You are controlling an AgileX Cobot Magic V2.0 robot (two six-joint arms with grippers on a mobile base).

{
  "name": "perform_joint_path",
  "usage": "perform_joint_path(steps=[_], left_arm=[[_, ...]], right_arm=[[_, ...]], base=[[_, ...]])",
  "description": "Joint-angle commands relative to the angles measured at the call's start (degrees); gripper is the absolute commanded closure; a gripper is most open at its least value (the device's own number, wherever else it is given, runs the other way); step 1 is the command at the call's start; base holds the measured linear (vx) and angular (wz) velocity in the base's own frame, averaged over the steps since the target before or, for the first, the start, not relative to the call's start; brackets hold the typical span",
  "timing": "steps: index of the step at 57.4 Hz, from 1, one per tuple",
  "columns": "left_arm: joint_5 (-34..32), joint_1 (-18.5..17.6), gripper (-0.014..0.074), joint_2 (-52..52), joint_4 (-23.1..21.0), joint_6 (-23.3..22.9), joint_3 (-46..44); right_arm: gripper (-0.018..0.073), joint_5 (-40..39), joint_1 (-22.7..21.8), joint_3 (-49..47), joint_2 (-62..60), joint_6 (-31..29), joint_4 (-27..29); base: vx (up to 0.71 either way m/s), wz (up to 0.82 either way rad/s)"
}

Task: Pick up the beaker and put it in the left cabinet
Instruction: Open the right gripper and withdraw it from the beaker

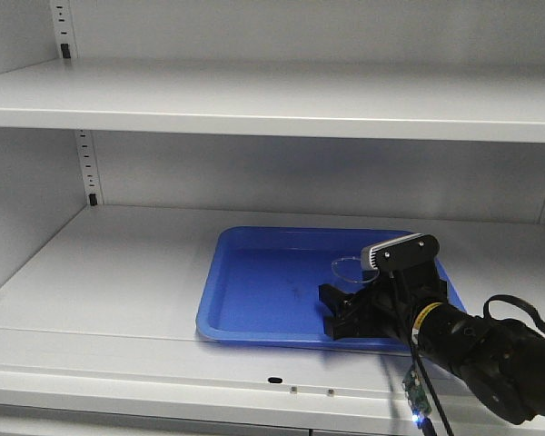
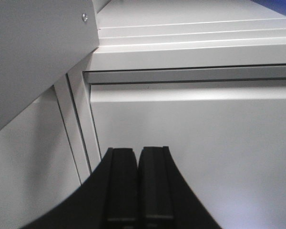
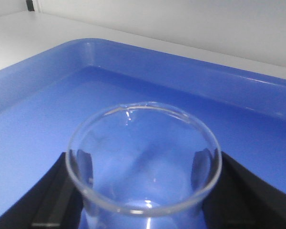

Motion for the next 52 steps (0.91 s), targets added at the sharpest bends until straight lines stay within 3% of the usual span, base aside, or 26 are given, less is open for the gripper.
perform_joint_path(steps=[1,10,19,36,52], left_arm=[[-4.75,-0.42,0.0593,-1.09,-0.11,-0.2,-0.54],[-4.75,-0.42,0.0593,-1.09,-0.11,-0.2,-0.54],[-4.75,-0.42,0.0593,-1.09,-0.11,-0.2,-0.54],[-4.75,-0.42,0.0593,-1.09,-0.11,-0.2,-0.54],[-4.75,-0.42,0.0593,-1.09,-0.11,-0.2,-0.54]], right_arm=[[0.025,-3.33,-0.02,-1.74,-2.14,-0.06,2.29],[0.0055,-3.33,-0.02,-1.74,-2.35,0.14,2.89],[-0.0065,-2.9,-0.02,-1.74,-4.13,0.08,2.89],[-0.0066,2.77,-0.02,-1.55,-9.87,0.14,2.55],[-0.003,5.72,-0.02,0.96,-19.84,0.36,-1.71]], base=[[0.0,0.0],[0.0,0.0],[0.0,0.0],[0.0,0.0],[0.0,0.0]])
